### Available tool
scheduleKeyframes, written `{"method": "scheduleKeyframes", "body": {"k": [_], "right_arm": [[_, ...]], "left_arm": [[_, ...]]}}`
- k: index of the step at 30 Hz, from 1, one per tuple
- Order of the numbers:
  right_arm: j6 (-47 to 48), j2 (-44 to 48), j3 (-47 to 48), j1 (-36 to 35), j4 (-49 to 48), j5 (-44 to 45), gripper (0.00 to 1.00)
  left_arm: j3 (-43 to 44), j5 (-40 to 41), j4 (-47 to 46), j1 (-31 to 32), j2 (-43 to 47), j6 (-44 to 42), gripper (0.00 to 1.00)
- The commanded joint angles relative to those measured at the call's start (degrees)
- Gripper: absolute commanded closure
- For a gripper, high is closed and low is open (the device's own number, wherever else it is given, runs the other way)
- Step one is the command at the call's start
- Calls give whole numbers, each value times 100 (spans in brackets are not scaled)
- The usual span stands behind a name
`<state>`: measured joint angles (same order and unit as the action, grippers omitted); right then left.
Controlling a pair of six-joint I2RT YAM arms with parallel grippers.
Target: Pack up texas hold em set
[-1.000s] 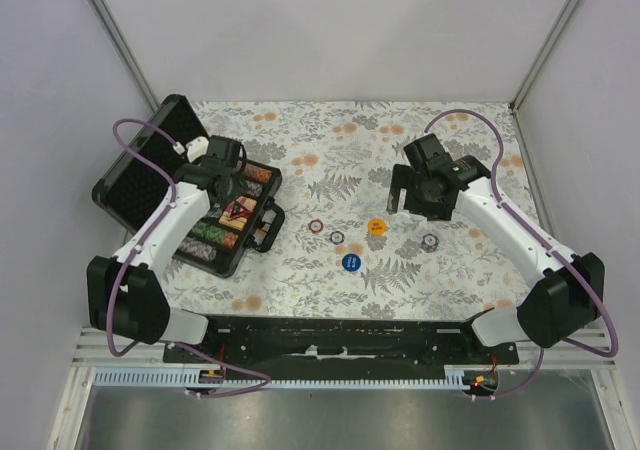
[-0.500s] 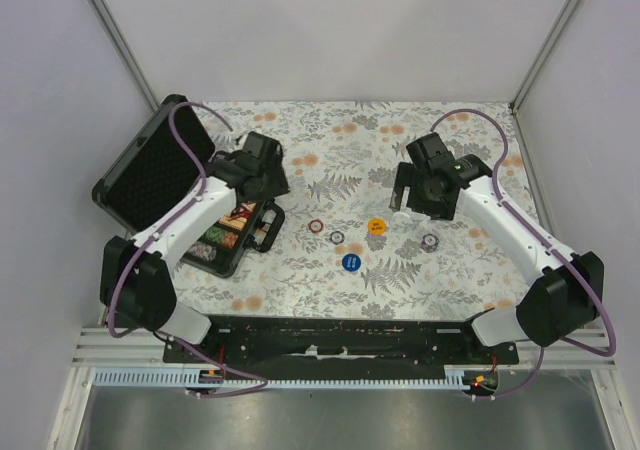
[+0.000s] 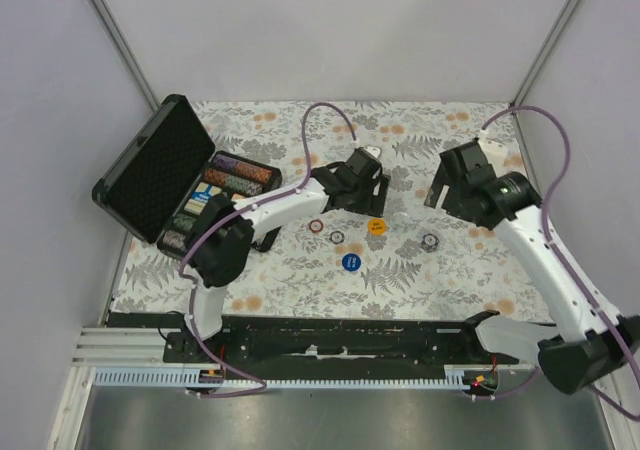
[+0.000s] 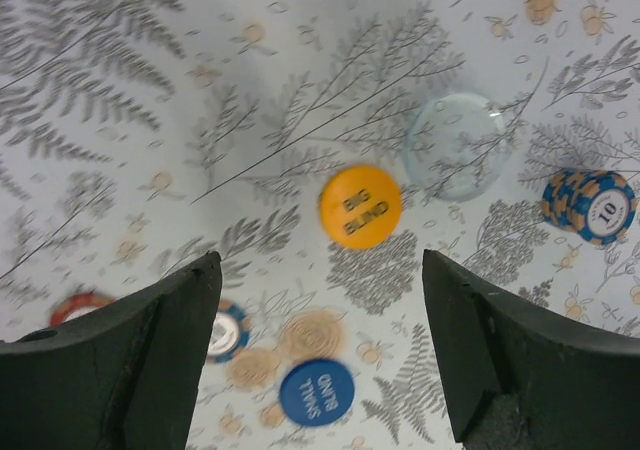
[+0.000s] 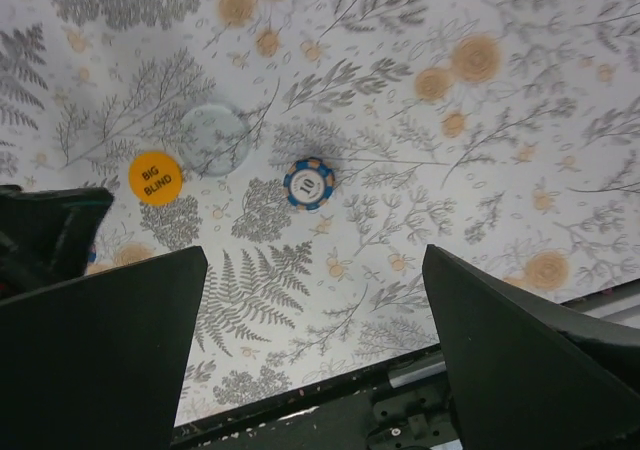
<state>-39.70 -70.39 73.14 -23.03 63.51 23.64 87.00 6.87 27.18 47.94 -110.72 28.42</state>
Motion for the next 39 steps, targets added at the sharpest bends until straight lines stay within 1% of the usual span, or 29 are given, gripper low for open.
{"method": "scheduleKeyframes", "body": {"k": [1, 4, 7, 10, 13, 20, 27, 32, 35, 36, 38, 39], "right_arm": [[-195, 797, 279, 17, 522, 1160, 3], [-275, 1176, 262, 18, 575, 1371, 3], [-231, 1387, 297, 17, 610, 1494, 3], [-143, 1502, 332, 18, 724, 1574, 3], [-143, 1616, 253, 18, 786, 1565, 3], [-187, 1774, -54, 26, 813, 1311, 2], [-161, 1774, -81, 17, 856, 1196, 2], [-134, 1748, -64, 26, 865, 1169, 2], [-143, 1731, -63, 17, 865, 1169, 2], [-143, 1730, -63, 26, 857, 1169, 2], [-152, 1722, -63, 17, 865, 1169, 3], [-169, 1722, -72, 17, 857, 1169, 2]], "left_arm": [[869, -221, -388, 276, -756, -355, 13], [1379, -318, -494, 426, -1232, -399, 13], [1697, -292, -520, 566, -1549, -530, 13], [1750, -38, -617, 733, -1733, -803, 13], [1846, 16, -626, 804, -1927, -952, 13], [2136, 200, -618, 997, -2349, -1277, 11], [2602, 824, -170, 1059, -2744, -1287, 10], [2735, 789, 129, 1068, -2859, -1261, 18], [2726, 737, 244, 1059, -2842, -1199, 27], [2726, 728, 279, 1068, -2815, -1182, 29], [2717, 736, 340, 1068, -2780, -1155, 30], [2708, 719, 375, 1068, -2754, -1164, 27]]}}
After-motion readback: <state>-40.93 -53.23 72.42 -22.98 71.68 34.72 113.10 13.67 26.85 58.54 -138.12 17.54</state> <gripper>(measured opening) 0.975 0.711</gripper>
